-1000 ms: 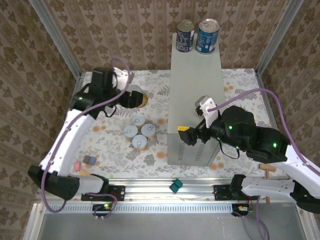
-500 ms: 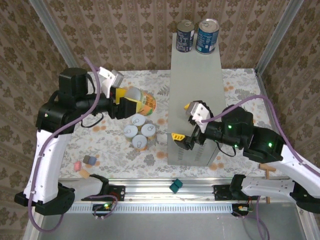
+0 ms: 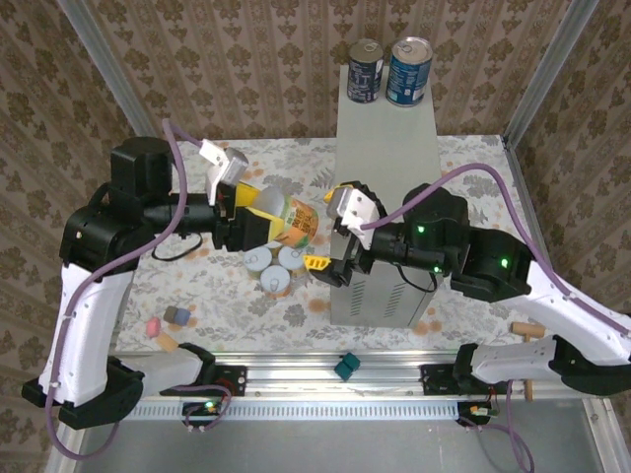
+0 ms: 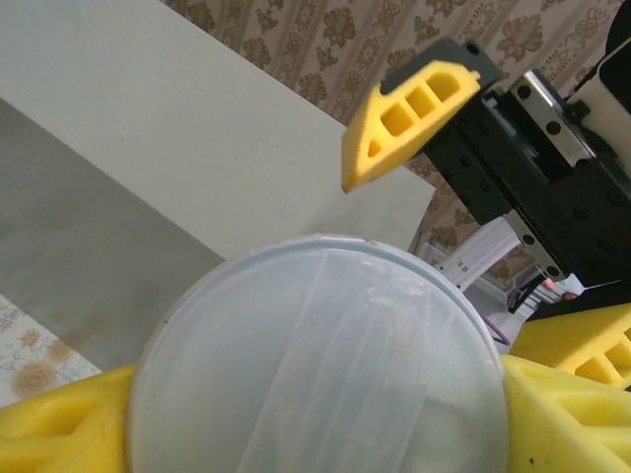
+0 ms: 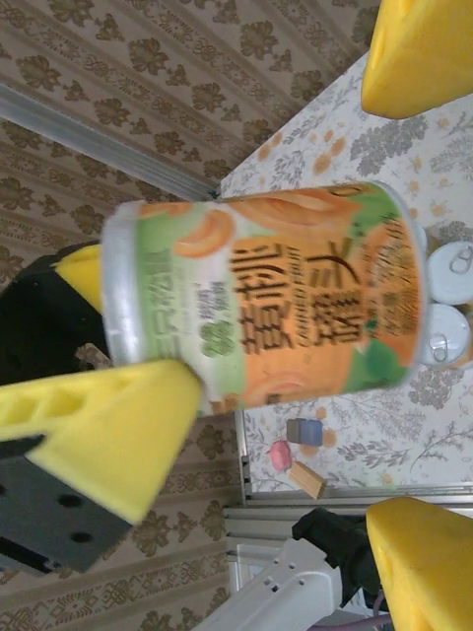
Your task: Place and organize the canned foods onto the counter
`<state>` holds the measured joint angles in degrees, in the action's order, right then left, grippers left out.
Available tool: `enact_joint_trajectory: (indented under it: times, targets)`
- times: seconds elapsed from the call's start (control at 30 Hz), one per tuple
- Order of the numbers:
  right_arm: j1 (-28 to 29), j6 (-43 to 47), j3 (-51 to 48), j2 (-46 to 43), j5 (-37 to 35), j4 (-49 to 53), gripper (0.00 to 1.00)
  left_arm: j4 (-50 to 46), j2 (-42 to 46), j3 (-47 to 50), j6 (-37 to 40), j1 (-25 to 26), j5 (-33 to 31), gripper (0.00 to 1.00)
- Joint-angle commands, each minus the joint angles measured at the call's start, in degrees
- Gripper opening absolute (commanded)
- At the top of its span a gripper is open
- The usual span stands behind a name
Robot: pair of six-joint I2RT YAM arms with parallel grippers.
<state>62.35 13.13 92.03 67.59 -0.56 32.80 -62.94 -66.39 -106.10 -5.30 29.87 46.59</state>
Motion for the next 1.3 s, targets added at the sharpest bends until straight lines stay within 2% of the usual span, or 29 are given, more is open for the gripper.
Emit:
enact_joint_trajectory:
  times: [0.0,0.17,0.53,0.83,0.93,0.97,1.0,1.03,1.27]
  targets:
    - [0.6,0.0,3.5,2.7,-2.7,0.9,1.0,2.1,0.7,-3.3,1.2,0.8,1.2,0.66]
    - [1.4,-1.3,8.6,7.3,-5.0,4.0,1.0,2.2,0.4,-3.6,1.2,1.3,1.2,0.66]
    - [1.5,-4.2,10.3,11.1,-7.5,4.3,0.99,2.8,-0.4,-4.5,1.2,1.7,1.0,0.65]
    - [1.5,-5.2,8.6,10.0,-9.4,1.8,0.86,3.9,-0.3,-3.9,0.8,1.9,1.3,0.65]
    - [1.4,-5.2,7.4,8.9,-9.9,0.3,0.81,4.5,-0.3,-3.4,0.6,1.9,1.3,0.72]
    - [1.4,-5.3,7.0,8.5,-10.1,-0.4,0.79,5.0,-0.1,-3.1,0.5,1.9,1.4,0.78]
    - [1.2,-5.3,6.5,8.1,-10.4,-0.9,0.77,5.8,0.2,-2.7,0.0,1.9,1.2,0.91]
    - [1.0,-5.6,6.3,7.7,-10.7,-1.3,0.76,6.8,0.6,-2.3,-0.3,1.9,1.1,0.99]
    - [-3.0,-8.2,0.8,1.6,-12.5,-6.3,0.72,10.4,4.3,0.0,-0.8,0.6,-2.0,1.0]
